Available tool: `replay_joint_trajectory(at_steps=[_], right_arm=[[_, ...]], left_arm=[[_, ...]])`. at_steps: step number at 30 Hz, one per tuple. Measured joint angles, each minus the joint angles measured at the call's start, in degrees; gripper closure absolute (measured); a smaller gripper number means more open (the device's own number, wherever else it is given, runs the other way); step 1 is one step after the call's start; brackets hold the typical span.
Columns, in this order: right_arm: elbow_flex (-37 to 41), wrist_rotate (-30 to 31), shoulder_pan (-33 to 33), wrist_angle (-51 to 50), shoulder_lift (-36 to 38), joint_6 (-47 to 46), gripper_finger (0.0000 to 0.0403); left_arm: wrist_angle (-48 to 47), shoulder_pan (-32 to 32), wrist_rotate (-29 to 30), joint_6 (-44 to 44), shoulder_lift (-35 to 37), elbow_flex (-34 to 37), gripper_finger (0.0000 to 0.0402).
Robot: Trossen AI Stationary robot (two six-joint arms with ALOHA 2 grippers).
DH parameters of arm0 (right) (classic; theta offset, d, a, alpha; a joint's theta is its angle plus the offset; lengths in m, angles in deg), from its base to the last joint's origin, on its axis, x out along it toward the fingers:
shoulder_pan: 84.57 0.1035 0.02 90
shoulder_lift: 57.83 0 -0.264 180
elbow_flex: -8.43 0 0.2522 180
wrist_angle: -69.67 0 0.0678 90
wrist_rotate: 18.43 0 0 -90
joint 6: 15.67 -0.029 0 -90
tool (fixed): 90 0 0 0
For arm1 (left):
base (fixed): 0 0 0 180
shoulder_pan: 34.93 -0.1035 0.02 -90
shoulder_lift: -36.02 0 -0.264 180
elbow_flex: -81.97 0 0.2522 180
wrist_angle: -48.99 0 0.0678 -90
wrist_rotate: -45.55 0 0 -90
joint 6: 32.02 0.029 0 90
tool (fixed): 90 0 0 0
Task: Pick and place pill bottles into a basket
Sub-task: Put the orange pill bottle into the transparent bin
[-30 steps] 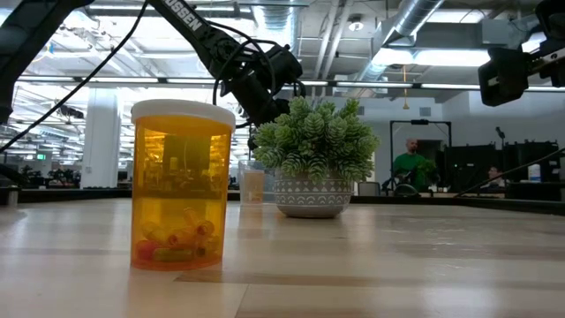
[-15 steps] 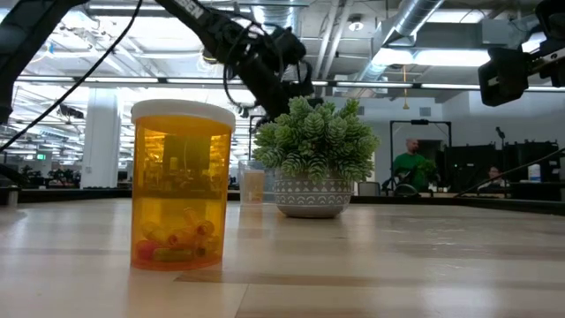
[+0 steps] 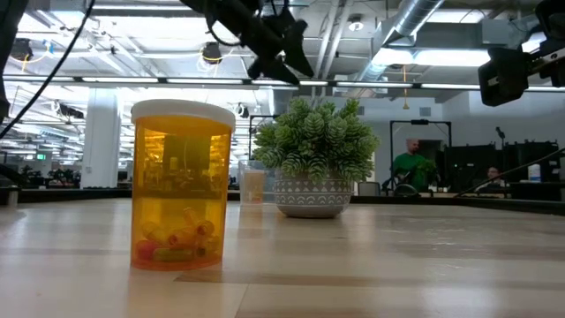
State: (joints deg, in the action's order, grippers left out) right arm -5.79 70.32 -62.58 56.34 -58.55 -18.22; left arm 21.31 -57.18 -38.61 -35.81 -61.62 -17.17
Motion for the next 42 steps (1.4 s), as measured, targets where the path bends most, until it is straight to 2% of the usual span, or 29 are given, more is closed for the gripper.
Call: replay_joint_trajectory(at_steps=[6,15,21,31,42], right_arm=[[0.01,0.0,-0.01,0.0,0.01,-0.01,0.0143],[-0.01,0.0,-0.01,0.0,-0.01,-0.01,0.0143],[-0.01,0.0,0.0,0.0,0.01,-0.01,0.0143],[-0.01,0.0,-0.01,0.0,0.0,-0.01,0.0143],[0.01,0.0,-0.01,0.0,0.0,0.0,0.0143]], left_arm=[[-7.89,2.31,-1.08,6.19,0.3,0.0,0.0166],[-18.05,7.07,-14.53,13.78,0.06,0.41,0.0166],[-25.07,9.68,-19.92,14.54,0.06,0.41,0.0166],[-35.62,18.32,-20.5,15.75,0.06,0.41,0.0166],[-44.89,27.31,-14.52,14.25,0.06,0.41,0.0166]])
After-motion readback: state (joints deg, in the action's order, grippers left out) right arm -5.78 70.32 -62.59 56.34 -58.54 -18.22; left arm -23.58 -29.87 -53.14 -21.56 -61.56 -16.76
